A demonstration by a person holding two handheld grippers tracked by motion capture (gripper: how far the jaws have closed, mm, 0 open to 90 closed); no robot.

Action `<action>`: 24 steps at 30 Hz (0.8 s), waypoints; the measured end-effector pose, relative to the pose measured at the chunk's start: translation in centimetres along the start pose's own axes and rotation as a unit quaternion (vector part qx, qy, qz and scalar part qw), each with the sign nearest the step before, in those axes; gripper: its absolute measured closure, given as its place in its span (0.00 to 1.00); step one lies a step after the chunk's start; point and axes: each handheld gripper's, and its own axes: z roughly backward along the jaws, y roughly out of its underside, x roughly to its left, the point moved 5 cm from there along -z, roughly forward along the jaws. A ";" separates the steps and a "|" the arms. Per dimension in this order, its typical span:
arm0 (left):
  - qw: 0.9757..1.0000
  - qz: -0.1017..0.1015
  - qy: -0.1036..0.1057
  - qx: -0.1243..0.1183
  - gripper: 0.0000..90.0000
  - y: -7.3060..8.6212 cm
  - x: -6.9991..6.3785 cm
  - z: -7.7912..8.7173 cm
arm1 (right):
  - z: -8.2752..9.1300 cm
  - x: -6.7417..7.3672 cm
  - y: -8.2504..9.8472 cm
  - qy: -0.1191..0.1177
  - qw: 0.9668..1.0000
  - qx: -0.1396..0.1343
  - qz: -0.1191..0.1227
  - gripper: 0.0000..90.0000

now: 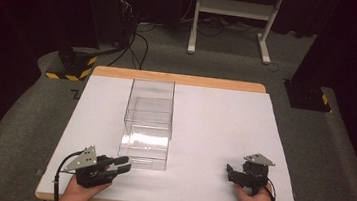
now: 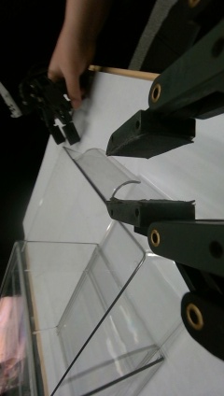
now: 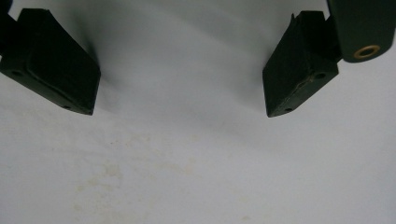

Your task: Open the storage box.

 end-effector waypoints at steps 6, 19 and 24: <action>0.999 0.005 -0.014 -0.037 0.74 -1.0 0.7 1.6 | 0.0 0.0 0.0 0.000 1.000 0.000 0.000 0.13; 0.993 0.016 -0.107 -0.054 0.64 -1.0 3.5 4.1 | 0.0 0.0 0.0 0.000 1.000 0.000 0.000 0.13; 0.984 0.017 -0.174 -0.037 0.59 -0.2 5.4 5.1 | 0.0 0.0 0.0 0.000 1.000 0.000 0.000 0.13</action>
